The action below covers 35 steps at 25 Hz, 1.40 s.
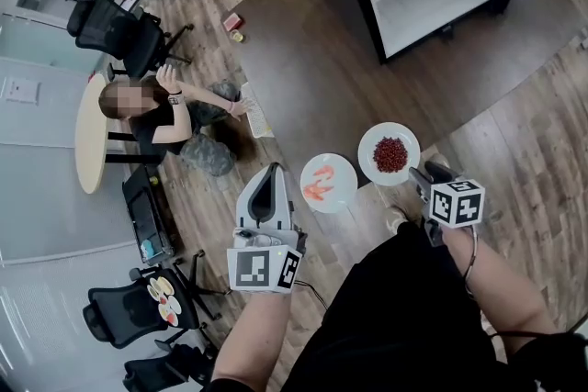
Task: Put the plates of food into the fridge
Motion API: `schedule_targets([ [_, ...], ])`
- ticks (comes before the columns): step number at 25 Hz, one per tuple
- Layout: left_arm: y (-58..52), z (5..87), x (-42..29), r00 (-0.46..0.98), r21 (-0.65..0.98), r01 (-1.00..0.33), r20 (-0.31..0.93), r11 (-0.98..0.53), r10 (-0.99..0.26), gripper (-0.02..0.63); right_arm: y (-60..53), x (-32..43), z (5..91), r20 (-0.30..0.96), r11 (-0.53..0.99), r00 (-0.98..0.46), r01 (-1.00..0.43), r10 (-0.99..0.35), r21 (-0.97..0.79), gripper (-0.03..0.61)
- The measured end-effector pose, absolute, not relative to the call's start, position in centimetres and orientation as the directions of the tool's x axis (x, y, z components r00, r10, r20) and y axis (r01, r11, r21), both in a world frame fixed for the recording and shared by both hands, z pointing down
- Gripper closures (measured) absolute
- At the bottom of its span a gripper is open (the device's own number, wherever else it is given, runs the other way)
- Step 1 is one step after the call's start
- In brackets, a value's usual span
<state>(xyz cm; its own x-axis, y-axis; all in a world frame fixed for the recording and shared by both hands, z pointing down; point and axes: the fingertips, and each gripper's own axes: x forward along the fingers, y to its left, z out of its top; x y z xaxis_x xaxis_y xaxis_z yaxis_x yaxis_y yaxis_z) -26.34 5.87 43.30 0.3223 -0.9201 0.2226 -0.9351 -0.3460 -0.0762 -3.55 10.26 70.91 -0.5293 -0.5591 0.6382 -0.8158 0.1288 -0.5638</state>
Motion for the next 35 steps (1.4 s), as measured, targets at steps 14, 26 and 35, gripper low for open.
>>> schedule_targets([
  [14, 6.7, 44.9, -26.9, 0.308, -0.098, -0.933, 0.276, -0.345, -0.911, 0.609, 9.9, -4.7, 73.5, 0.604, 0.062, -0.579, -0.748, -0.548, -0.661, 0.411],
  [26, 6.7, 45.3, -25.7, 0.326, -0.143, -0.913, 0.304, -0.382, -0.895, 0.61, 9.1, -5.8, 73.5, 0.528, 0.029, -0.63, -0.657, -0.57, -0.753, 0.482],
  [35, 5.3, 44.9, -24.9, 0.339, -0.129, -0.913, 0.294, -0.388, -0.894, 0.611, 8.3, -5.1, 71.0, 0.475, 0.013, -0.63, -0.61, -0.615, -0.792, 0.548],
])
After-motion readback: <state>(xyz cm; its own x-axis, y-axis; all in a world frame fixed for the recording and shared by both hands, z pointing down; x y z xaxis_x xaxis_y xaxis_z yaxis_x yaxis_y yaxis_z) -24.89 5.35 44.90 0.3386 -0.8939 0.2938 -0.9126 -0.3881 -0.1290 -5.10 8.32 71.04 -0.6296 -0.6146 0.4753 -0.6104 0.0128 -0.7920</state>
